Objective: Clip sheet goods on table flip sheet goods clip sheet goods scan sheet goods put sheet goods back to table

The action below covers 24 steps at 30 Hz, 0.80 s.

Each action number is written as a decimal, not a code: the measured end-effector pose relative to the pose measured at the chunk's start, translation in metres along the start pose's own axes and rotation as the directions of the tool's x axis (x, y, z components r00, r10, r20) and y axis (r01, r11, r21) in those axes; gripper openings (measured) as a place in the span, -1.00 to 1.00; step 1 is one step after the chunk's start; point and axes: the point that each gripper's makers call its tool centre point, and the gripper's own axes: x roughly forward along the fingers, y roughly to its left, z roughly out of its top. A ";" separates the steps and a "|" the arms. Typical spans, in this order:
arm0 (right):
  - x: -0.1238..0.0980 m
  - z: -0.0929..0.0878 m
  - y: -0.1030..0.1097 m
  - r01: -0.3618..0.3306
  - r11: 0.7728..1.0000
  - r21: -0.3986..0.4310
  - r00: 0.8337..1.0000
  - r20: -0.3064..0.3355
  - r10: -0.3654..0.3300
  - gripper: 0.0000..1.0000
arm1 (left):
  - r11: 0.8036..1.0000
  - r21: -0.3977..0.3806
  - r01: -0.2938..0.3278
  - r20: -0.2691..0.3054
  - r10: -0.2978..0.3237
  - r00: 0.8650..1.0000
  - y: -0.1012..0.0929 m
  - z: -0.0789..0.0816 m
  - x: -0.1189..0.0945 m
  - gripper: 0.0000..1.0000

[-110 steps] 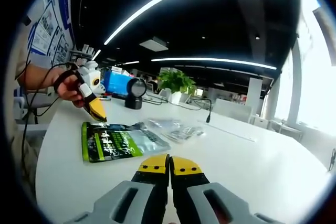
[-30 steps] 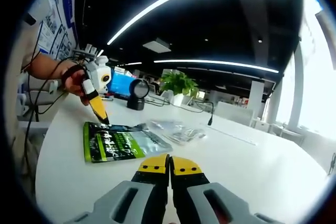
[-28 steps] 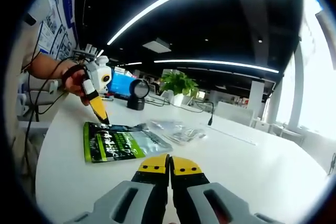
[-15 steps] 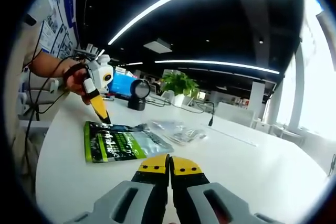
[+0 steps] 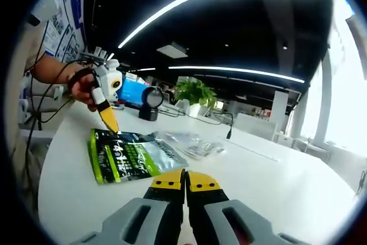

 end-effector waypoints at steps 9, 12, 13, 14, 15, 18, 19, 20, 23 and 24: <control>0.003 0.008 0.014 -0.030 0.998 -0.053 0.999 -0.015 0.029 -1.00 | 1.000 -0.008 -0.007 0.008 0.007 1.000 0.001 0.001 0.000 -1.00; 0.009 0.008 0.032 -0.089 0.996 -0.007 0.996 -0.028 0.089 -1.00 | 1.000 -0.001 -0.005 0.008 0.005 1.000 0.000 0.002 -0.001 -1.00; 0.010 0.007 0.034 -0.094 0.996 -0.007 0.995 -0.036 0.094 -1.00 | 1.000 0.002 -0.004 0.008 0.004 1.000 -0.001 0.002 -0.001 -1.00; 0.011 0.004 0.040 -0.115 0.993 -0.005 0.992 -0.054 0.115 -1.00 | 1.000 0.005 -0.004 0.008 0.004 1.000 -0.001 0.002 -0.001 -1.00; 0.012 0.003 0.041 -0.122 0.993 -0.002 0.991 -0.060 0.122 -1.00 | 1.000 0.006 -0.004 0.009 0.004 1.000 -0.001 0.003 -0.001 -1.00; 0.014 -0.002 0.045 -0.139 0.990 0.009 0.986 -0.088 0.139 -1.00 | 1.000 0.008 -0.004 0.009 0.004 1.000 -0.001 0.003 -0.001 -1.00; 0.014 -0.003 0.045 -0.142 0.990 0.007 0.985 -0.095 0.142 -1.00 | 1.000 0.007 -0.004 0.009 0.004 1.000 0.000 0.003 -0.001 -1.00; 0.015 -0.005 0.045 -0.147 0.989 0.008 0.984 -0.103 0.147 -1.00 | 1.000 0.008 -0.004 0.008 0.004 1.000 0.000 0.003 -0.001 -1.00; 0.016 -0.012 0.046 -0.162 0.986 0.033 0.977 -0.133 0.165 -1.00 | 1.000 0.008 -0.003 0.009 0.003 1.000 0.000 0.003 0.000 -1.00; 0.016 -0.013 0.046 -0.164 0.986 0.035 0.976 -0.138 0.167 -1.00 | 1.000 0.008 -0.004 0.009 0.004 1.000 0.000 0.003 0.000 -1.00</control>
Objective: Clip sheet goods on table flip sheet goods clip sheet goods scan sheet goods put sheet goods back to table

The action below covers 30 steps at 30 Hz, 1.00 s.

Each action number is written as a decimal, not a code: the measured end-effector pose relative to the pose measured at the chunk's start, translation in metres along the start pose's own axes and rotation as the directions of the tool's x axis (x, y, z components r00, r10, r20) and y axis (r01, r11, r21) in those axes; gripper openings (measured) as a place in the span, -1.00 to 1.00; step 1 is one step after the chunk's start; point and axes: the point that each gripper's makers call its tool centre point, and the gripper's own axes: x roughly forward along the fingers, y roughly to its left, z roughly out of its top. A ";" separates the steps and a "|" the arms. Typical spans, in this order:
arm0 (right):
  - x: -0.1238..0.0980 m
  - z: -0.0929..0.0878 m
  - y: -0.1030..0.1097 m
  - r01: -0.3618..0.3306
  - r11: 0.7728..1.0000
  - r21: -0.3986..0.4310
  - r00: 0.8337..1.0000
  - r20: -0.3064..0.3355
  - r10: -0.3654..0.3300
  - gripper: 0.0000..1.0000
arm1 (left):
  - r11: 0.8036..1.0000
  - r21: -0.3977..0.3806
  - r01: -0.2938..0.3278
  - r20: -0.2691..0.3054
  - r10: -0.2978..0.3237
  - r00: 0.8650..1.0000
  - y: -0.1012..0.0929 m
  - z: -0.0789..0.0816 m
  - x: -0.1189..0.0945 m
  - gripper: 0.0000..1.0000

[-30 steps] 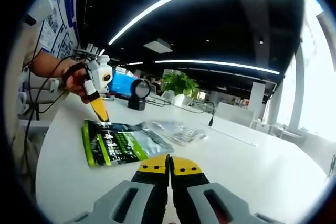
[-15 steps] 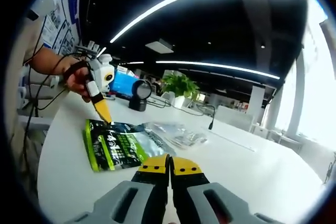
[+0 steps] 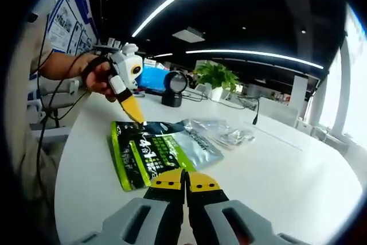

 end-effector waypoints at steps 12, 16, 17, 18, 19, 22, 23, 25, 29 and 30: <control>0.005 -0.010 0.009 -0.054 0.998 0.025 0.997 -0.057 0.056 -1.00 | 1.000 -0.003 0.013 0.004 -0.013 1.000 -0.003 0.002 0.001 -1.00; 0.005 -0.011 0.008 -0.055 0.998 0.036 0.997 -0.054 0.057 -1.00 | 0.999 -0.008 0.035 0.008 -0.035 0.999 -0.008 0.002 0.000 -1.00; 0.005 -0.011 0.008 -0.055 0.998 0.038 0.997 -0.054 0.057 -1.00 | 0.999 -0.013 0.042 0.009 -0.042 0.999 -0.009 0.002 0.000 -1.00; 0.005 -0.010 0.009 -0.057 0.998 0.037 0.997 -0.052 0.059 -1.00 | 0.998 -0.023 0.052 0.010 -0.052 0.999 -0.011 0.002 0.000 -1.00; 0.005 -0.010 0.009 -0.059 0.997 0.039 0.997 -0.050 0.061 -1.00 | 0.998 -0.030 0.063 0.013 -0.062 0.998 -0.012 0.003 0.000 -1.00; 0.005 -0.009 0.011 -0.064 0.997 0.038 0.997 -0.046 0.066 -1.00 | 0.997 -0.022 0.076 0.005 -0.076 0.997 -0.015 0.001 0.002 -1.00; 0.005 -0.009 0.011 -0.064 0.997 0.040 0.997 -0.046 0.066 -1.00 | 0.997 -0.021 0.080 0.001 -0.080 0.997 -0.016 0.000 0.003 -1.00; 0.005 -0.009 0.011 -0.065 0.997 0.042 0.997 -0.045 0.067 -1.00 | 0.997 -0.016 0.082 -0.003 -0.082 0.997 -0.017 -0.001 0.005 -1.00; 0.005 -0.009 0.012 -0.067 0.997 0.043 0.997 -0.042 0.068 -1.00 | 0.997 -0.016 0.080 -0.006 -0.080 0.997 -0.016 -0.001 0.006 -1.00; 0.005 -0.009 0.012 -0.067 0.997 0.044 0.997 -0.041 0.069 -1.00 | 0.997 -0.014 0.079 -0.007 -0.079 0.997 -0.016 -0.001 0.007 -0.99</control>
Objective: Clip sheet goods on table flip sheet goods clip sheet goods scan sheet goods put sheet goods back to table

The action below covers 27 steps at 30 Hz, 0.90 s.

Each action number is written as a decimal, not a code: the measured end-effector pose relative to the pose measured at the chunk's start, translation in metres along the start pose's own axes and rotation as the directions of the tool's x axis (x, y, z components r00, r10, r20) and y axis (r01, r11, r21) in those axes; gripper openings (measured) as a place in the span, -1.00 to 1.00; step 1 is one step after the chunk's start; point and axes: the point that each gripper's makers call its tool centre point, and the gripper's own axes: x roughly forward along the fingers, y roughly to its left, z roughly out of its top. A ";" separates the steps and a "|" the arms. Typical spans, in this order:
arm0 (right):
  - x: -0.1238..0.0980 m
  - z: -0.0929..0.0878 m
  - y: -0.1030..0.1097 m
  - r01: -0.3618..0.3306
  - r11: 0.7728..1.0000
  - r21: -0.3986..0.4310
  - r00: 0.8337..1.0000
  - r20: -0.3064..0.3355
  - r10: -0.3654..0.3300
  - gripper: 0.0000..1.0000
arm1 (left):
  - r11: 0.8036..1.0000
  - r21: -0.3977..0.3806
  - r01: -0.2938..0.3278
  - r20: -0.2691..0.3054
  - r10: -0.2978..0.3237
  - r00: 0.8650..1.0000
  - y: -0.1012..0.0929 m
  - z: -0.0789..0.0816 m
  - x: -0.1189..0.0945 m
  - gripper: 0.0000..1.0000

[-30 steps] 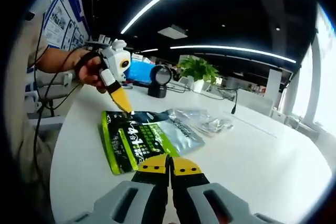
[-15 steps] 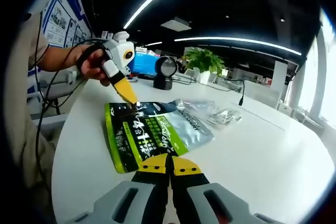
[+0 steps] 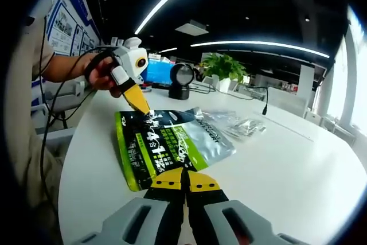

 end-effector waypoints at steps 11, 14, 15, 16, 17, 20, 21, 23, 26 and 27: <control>0.001 0.001 0.002 -0.010 1.000 -0.003 1.000 0.006 0.010 -1.00 | 0.999 -0.015 0.030 -0.010 -0.030 0.999 -0.006 0.000 0.008 -0.99; 0.001 0.002 0.002 -0.011 1.000 -0.004 1.000 0.008 0.011 -1.00 | 0.999 -0.025 0.037 -0.015 -0.037 0.999 -0.007 -0.001 0.010 -0.99; 0.001 0.002 0.002 -0.011 1.000 -0.005 1.000 0.008 0.011 -1.00 | 0.999 -0.032 0.041 -0.020 -0.042 0.999 -0.008 -0.001 0.011 -0.99; 0.001 0.002 0.002 -0.011 1.000 -0.006 1.000 0.008 0.011 -1.00 | 0.998 -0.036 0.045 -0.020 -0.046 0.999 -0.008 -0.002 0.011 -0.99; 0.001 0.001 0.002 -0.010 1.000 -0.004 1.000 0.009 0.010 -1.00 | 0.998 -0.037 0.046 -0.020 -0.047 0.999 -0.009 -0.001 0.012 -0.99; 0.000 -0.001 0.001 -0.009 1.000 -0.003 1.000 0.010 0.009 -1.00 | 0.998 -0.044 0.046 -0.021 -0.047 0.999 -0.010 -0.001 0.012 -1.00; 0.000 0.000 0.001 -0.009 1.000 -0.002 1.000 0.009 0.009 -1.00 | 0.998 -0.052 0.046 -0.020 -0.047 0.999 -0.010 -0.001 0.012 -1.00; 0.000 0.000 0.001 -0.008 1.000 -0.003 1.000 0.010 0.008 -1.00 | 0.996 -0.072 0.044 -0.020 -0.045 0.999 -0.010 -0.001 0.012 -1.00; 0.000 0.000 0.001 -0.008 1.000 -0.001 1.000 0.010 0.008 -1.00 | 0.996 -0.076 0.045 -0.018 -0.046 0.999 -0.012 0.000 0.012 -1.00; 0.000 0.000 0.001 -0.008 1.000 -0.001 1.000 0.010 0.008 -1.00 | 0.996 -0.079 0.044 -0.017 -0.045 0.999 -0.012 0.000 0.012 -1.00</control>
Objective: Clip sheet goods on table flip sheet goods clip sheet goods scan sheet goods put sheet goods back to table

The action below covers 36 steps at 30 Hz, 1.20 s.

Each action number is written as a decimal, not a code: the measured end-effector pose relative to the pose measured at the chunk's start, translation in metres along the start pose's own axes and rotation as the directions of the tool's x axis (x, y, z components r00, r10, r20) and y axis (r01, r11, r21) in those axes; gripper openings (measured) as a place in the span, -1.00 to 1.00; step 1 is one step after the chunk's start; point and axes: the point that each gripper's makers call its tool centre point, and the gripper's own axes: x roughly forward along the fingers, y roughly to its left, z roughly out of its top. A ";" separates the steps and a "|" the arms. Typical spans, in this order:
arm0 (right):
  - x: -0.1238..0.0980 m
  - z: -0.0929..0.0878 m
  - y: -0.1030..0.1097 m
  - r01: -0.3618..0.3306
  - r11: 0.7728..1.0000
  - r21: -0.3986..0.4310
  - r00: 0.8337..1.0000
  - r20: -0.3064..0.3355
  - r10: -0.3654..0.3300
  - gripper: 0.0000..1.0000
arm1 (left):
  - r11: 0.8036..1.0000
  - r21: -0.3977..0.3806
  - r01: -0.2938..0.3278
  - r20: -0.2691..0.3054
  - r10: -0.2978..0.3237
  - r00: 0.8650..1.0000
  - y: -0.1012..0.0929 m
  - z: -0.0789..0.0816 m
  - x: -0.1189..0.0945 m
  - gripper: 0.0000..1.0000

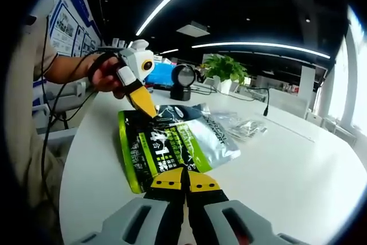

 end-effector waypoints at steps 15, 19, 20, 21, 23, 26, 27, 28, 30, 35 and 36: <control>-0.004 0.007 -0.014 0.054 0.999 -0.003 0.998 0.027 -0.054 -1.00 | 1.000 -0.006 -0.010 0.017 0.010 1.000 -0.008 0.002 -0.002 -1.00; -0.006 0.010 -0.015 0.062 0.998 0.015 0.997 0.036 -0.063 -1.00 | 1.000 -0.004 -0.023 0.024 0.023 0.999 -0.009 0.003 -0.003 -1.00; -0.007 0.011 -0.013 0.063 0.998 0.016 0.997 0.039 -0.063 -0.98 | 1.000 -0.005 -0.025 0.025 0.025 0.999 -0.009 0.004 -0.003 -1.00; -0.007 0.012 -0.012 0.063 0.998 0.016 0.997 0.042 -0.063 -0.96 | 1.000 -0.007 -0.027 0.026 0.027 0.999 -0.010 0.004 -0.003 -1.00; -0.013 0.014 0.001 0.060 0.998 0.014 0.997 0.050 -0.060 -0.92 | 0.999 -0.009 -0.031 0.028 0.031 0.999 -0.010 0.005 -0.003 -1.00; -0.017 0.019 0.003 0.061 0.998 0.019 0.996 0.059 -0.062 -0.86 | 0.999 -0.015 -0.036 0.030 0.037 0.999 -0.010 0.005 -0.002 -1.00; -0.017 0.021 0.004 0.061 0.998 0.021 0.996 0.063 -0.062 -0.85 | 0.999 -0.017 -0.038 0.030 0.038 0.999 -0.011 0.005 -0.002 -1.00; -0.018 0.021 0.004 0.062 0.998 0.022 0.996 0.065 -0.063 -0.84 | 0.999 -0.017 -0.039 0.031 0.040 0.999 -0.012 0.005 -0.002 -1.00; -0.020 0.024 0.007 0.061 0.998 0.022 0.996 0.068 -0.063 -0.82 | 0.999 -0.019 -0.042 0.031 0.043 0.999 -0.013 0.005 -0.001 -1.00; -0.023 0.033 0.012 0.062 0.998 0.033 0.993 0.096 -0.065 -0.76 | 0.997 -0.029 -0.068 0.041 0.069 0.997 -0.013 0.007 -0.002 -1.00; -0.023 0.035 0.013 0.063 0.997 0.040 0.992 0.103 -0.067 -0.75 | 0.997 -0.029 -0.072 0.045 0.074 0.996 -0.013 0.008 -0.002 -1.00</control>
